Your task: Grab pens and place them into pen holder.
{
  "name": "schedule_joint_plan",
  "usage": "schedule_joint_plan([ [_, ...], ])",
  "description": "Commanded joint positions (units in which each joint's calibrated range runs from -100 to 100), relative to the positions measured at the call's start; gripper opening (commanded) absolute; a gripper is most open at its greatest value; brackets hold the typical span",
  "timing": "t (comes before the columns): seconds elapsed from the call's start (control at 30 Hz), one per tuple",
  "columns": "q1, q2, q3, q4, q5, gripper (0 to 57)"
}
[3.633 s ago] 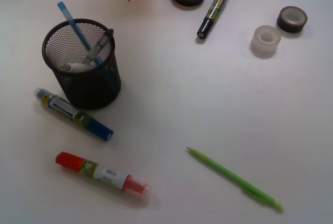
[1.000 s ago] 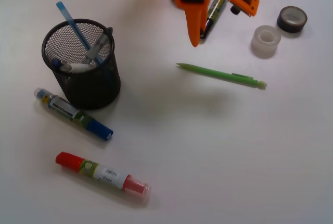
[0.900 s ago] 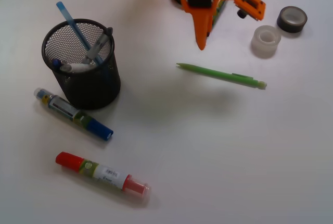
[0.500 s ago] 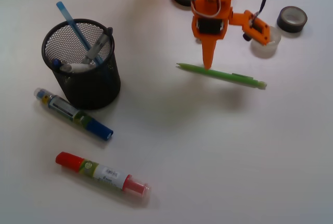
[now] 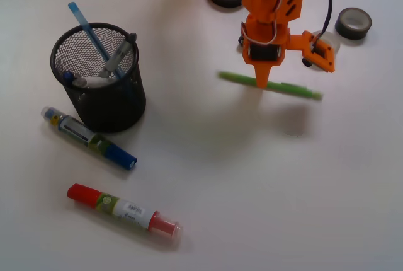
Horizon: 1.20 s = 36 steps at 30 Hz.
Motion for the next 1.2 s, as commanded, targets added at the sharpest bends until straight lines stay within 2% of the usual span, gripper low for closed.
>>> schedule_joint_plan([
  [0.0, 1.25, -0.72, -0.56, 3.23, 0.44, 0.4],
  [0.33, 4.91, -34.38, -0.38, 4.37, 0.1, 0.4],
  [0.5, 10.07, -46.88, 5.69, -10.59, -4.05, 0.4],
  [0.73, 17.4, -56.74, 27.61, -37.89, -12.45, 0.4],
  [0.97, 24.95, -61.84, 48.35, -59.94, -16.31, 0.4],
  [1.17, 30.55, -61.33, 56.87, -70.44, -17.0, 0.4],
])
